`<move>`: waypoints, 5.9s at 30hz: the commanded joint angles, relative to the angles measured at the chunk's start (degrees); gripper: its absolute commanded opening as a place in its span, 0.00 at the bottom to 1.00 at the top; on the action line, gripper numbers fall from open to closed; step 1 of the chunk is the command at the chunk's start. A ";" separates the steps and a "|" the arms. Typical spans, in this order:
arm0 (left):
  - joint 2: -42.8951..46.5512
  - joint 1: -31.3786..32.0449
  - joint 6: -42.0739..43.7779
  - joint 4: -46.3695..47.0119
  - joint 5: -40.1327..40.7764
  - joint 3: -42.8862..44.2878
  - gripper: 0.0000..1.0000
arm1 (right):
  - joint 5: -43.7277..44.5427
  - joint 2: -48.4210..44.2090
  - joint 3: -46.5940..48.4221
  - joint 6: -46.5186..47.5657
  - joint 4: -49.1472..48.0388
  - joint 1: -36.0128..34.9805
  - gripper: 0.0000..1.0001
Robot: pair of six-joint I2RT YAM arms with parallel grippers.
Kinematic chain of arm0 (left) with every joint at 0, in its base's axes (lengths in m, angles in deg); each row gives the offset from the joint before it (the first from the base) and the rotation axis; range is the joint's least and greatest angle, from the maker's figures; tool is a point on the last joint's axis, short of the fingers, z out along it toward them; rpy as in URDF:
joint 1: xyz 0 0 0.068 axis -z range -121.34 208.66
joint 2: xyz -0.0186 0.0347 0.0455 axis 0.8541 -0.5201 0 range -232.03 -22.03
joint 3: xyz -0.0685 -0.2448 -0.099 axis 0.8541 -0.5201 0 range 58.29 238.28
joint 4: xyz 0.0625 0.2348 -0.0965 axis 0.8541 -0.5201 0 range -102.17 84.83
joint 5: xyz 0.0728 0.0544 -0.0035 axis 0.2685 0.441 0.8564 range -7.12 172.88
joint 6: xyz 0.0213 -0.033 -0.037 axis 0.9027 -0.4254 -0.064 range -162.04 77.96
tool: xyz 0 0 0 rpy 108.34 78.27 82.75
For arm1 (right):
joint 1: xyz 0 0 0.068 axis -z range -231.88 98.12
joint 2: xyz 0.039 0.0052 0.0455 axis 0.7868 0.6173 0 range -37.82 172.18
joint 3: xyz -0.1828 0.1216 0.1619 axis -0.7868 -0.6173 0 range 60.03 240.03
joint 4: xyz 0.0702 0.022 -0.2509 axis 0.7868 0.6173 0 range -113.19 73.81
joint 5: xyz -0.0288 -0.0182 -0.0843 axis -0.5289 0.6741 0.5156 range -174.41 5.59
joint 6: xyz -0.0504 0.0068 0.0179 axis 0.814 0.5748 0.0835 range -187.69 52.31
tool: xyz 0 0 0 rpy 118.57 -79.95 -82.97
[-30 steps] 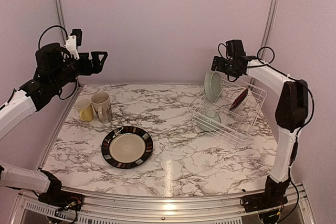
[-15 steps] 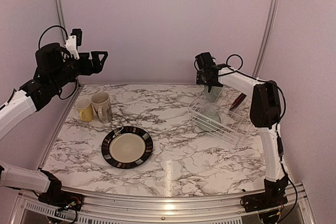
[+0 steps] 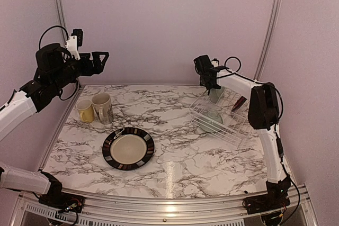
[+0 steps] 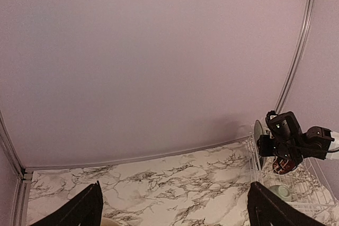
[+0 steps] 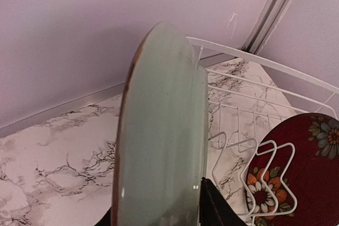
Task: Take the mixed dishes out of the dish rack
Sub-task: Grab the plate from the dish rack, then pass from the right arm to the left, then place the plate on the plate.
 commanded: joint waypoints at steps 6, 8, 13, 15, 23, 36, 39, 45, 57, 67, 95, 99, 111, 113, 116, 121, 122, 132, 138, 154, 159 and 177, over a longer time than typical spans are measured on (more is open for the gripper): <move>-0.01 -0.32 -0.01 0.94 -0.80 -0.45 0.98 | 4.24 -1.27 3.76 -2.00 2.17 -0.79 0.20; -0.01 -0.31 -0.12 0.98 -0.82 -0.44 0.98 | 5.32 -1.64 3.90 -1.60 1.98 -1.00 0.15; -0.01 -0.29 -0.16 1.02 -0.99 -0.42 0.98 | 8.48 -2.40 5.58 -0.36 3.13 -1.50 0.02; -0.08 -0.30 -0.15 0.94 -0.92 -0.41 0.98 | 10.23 -3.06 5.82 0.66 3.41 -1.83 0.00; -0.58 -0.33 -0.75 0.90 -1.17 -0.28 0.98 | 15.09 -6.11 5.83 3.22 4.20 -2.68 0.00; -0.82 -0.28 -1.15 0.87 -2.69 -0.20 0.98 | 16.72 -14.90 1.96 6.59 3.05 -3.90 0.00; -0.93 -0.35 -1.16 0.87 -2.87 -0.28 0.98 | 10.91 -20.34 -5.50 11.86 -3.26 -3.92 0.00; -1.62 -0.35 -1.23 0.69 -3.37 -0.11 0.98 | -4.29 -33.79 -20.64 17.06 -11.99 -2.32 0.00; -6.74 1.12 -2.17 -0.28 -5.39 1.27 0.98 | -61.07 -56.50 -47.95 6.90 -29.82 10.32 0.00; -16.00 3.24 -29.15 -1.34 -23.33 6.92 0.96 | -82.14 -55.10 -59.74 -13.09 -53.47 10.05 0.00; -7.01 16.44 -58.03 30.12 -15.16 -28.00 0.65 | -89.01 -36.92 -64.72 -32.24 -81.20 -9.62 0.00; -6.52 16.38 -58.11 29.34 -14.41 -28.98 0.44 | -89.06 -35.94 -64.00 -31.69 -80.32 -10.98 0.00; -5.55 16.34 -54.13 21.59 -12.77 -27.85 0.15 | -89.70 -33.87 -63.50 -32.79 -82.14 -13.03 0.00; -5.26 16.33 -53.77 21.05 -12.63 -28.14 0.04 | -89.72 -33.69 -63.49 -32.69 -82.35 -13.21 0.00; -4.53 16.21 -53.41 20.29 -12.68 -29.02 0.00 | -89.72 -33.57 -63.67 -31.46 -81.62 -13.17 0.07; 0.37 14.03 -51.65 16.24 -14.66 -31.29 0.00 | -87.54 -34.40 -63.45 -25.65 -74.25 -13.06 0.57; 1.69 13.14 -51.31 15.17 -15.46 -32.07 0.00 | -86.36 -34.85 -63.29 -23.70 -71.55 -13.02 0.67; 12.60 3.26 -50.97 4.74 -22.64 -42.27 0.00 | -78.26 -41.76 -63.77 -11.87 -54.03 -6.58 0.98; 11.25 0.48 -55.62 9.59 -24.20 -46.40 0.00 | -74.49 -46.03 -62.84 -6.44 -48.63 -5.25 0.98; 3.45 0.42 -56.42 13.55 -21.25 -46.50 0.00 | -72.32 -49.99 -62.88 -3.86 -46.73 -5.24 0.97; 0.90 0.35 -54.81 13.24 -21.89 -46.40 0.10 | -72.32 -49.50 -62.97 -3.99 -46.98 -5.16 0.97; 10.28 0.34 -46.63 -7.24 -13.41 -43.70 0.65 | -72.29 -49.56 -61.83 -3.27 -46.49 -5.05 0.96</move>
